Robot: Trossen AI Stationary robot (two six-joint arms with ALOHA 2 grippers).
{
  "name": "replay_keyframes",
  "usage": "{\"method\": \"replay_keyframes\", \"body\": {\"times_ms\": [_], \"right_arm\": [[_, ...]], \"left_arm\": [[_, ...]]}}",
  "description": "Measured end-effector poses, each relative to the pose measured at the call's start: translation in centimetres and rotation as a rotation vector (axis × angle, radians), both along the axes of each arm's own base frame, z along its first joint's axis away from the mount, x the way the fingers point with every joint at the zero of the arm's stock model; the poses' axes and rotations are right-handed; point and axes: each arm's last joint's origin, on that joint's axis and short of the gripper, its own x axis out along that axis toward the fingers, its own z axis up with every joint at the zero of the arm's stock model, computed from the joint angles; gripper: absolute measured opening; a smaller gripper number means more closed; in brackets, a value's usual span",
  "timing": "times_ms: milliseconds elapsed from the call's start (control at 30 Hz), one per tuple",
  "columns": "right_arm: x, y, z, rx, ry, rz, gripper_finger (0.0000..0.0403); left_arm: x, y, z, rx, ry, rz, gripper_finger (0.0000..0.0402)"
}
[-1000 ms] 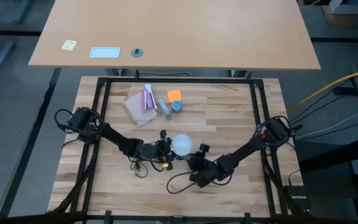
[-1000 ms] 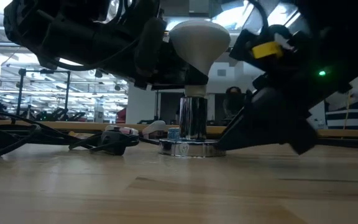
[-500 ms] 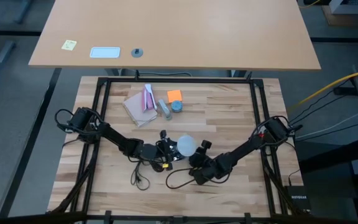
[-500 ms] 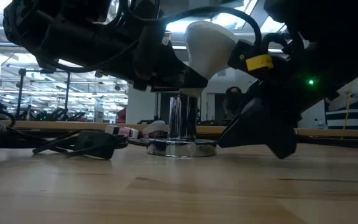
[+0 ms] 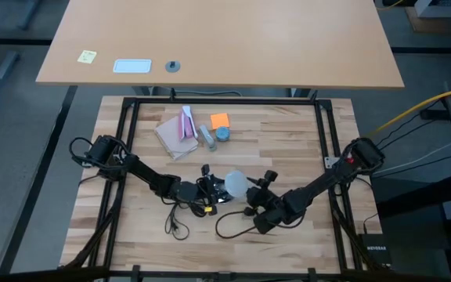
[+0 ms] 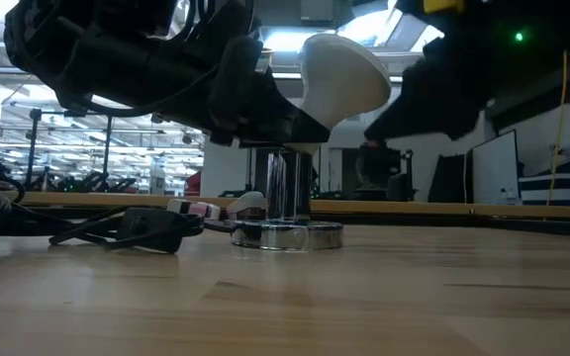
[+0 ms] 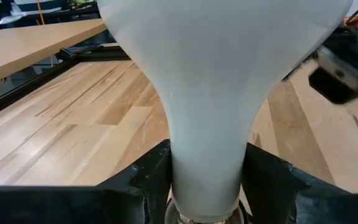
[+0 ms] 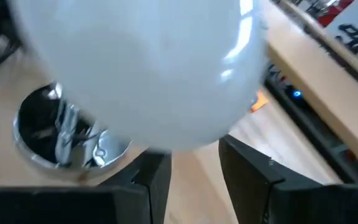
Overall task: Screw lightbulb
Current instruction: Insert the white lightbulb into the silver lamp
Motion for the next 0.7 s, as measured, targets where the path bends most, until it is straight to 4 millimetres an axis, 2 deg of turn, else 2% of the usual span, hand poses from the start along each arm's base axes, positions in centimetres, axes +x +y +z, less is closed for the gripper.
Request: {"method": "replay_keyframes", "body": {"times_ms": [233,500,700], "right_arm": [[0.2,0.0,1.2,-0.066,-0.044,-0.005,0.0138],[1.2,0.7,2.8,-0.122,-0.013,0.051,0.0138],[1.4,0.7,3.0,-0.123,-0.001,0.066,0.0138]], "left_arm": [[0.0,0.0,0.0,0.018,0.002,-0.002,0.0166],[0.0,0.0,0.1,0.001,-0.008,0.003,0.0166],[0.0,0.0,0.1,-0.049,-0.023,0.015,0.0166]]}}
